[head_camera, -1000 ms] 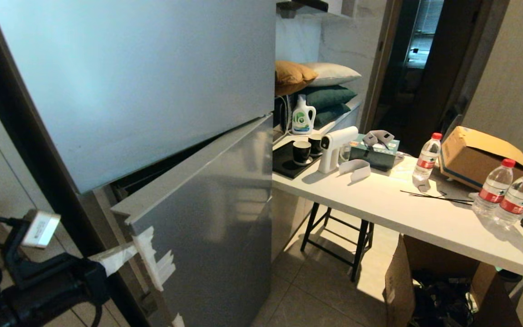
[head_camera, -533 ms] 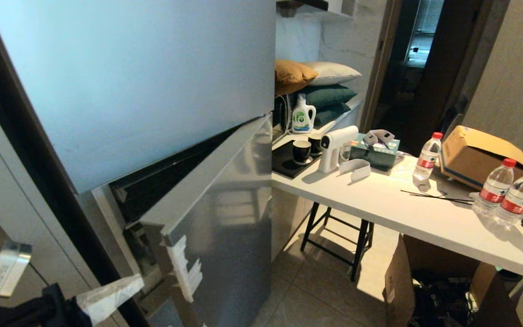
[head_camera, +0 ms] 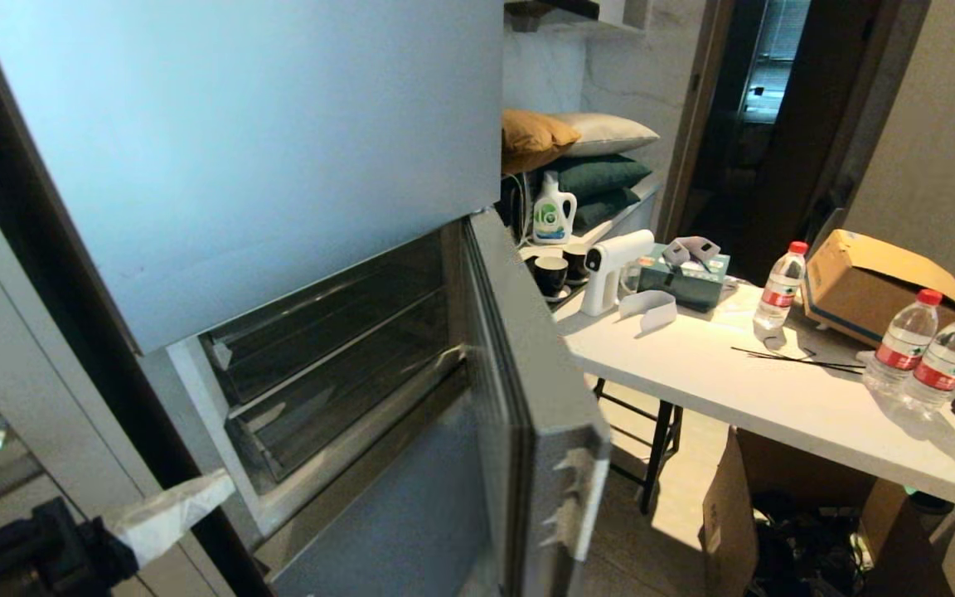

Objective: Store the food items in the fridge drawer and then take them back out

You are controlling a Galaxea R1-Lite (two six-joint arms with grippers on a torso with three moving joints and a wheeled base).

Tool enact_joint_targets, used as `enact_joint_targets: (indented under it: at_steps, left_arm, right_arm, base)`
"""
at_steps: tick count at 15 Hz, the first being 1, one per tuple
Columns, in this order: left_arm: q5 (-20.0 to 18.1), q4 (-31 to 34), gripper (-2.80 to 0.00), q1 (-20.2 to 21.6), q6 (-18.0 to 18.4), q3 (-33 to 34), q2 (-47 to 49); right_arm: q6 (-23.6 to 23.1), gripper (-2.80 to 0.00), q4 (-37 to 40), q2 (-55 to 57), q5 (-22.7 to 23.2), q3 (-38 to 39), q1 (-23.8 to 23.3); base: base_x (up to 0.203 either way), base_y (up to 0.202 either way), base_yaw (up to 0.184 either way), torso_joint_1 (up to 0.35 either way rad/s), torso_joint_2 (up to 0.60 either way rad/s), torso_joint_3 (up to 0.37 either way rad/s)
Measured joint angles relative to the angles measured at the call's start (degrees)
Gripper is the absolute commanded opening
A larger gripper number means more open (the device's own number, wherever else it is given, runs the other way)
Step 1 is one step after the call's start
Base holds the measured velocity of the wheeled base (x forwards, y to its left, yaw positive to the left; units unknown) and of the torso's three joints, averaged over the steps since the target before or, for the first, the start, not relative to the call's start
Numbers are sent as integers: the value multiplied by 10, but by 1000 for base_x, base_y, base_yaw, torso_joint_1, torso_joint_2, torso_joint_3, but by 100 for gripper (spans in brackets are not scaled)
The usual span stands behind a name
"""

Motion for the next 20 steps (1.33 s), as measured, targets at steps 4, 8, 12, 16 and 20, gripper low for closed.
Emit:
enact_joint_targets:
  at_steps: [4,8,12,16,20]
  left_arm:
    - [95,8,-280,3,-2,-17,-51]
    - [160,83,-280,4,-1,-40,-161]
    - [205,274,-280,4,7,-101,-328]
    - [314,485,-280,7,57,-104,-423]
    - [312,482,-280,8,159,21,-442]
  right_arm:
    - [1,-280,0,0,0,0,0]
    - [1,-280,0,0,0,0,0]
    - [1,-280,-1,0,0,0,0]
    - [1,-280,-1,0,-1,0,0]
    - [0,-280,-1,0,0,0,0]
  base:
    - [0,0,0,0,0,0]
    - [0,0,0,0,0,0]
    - [0,0,0,0,0,0]
    - [0,0,0,0,0,0]
    - [0,0,0,0,0,0]
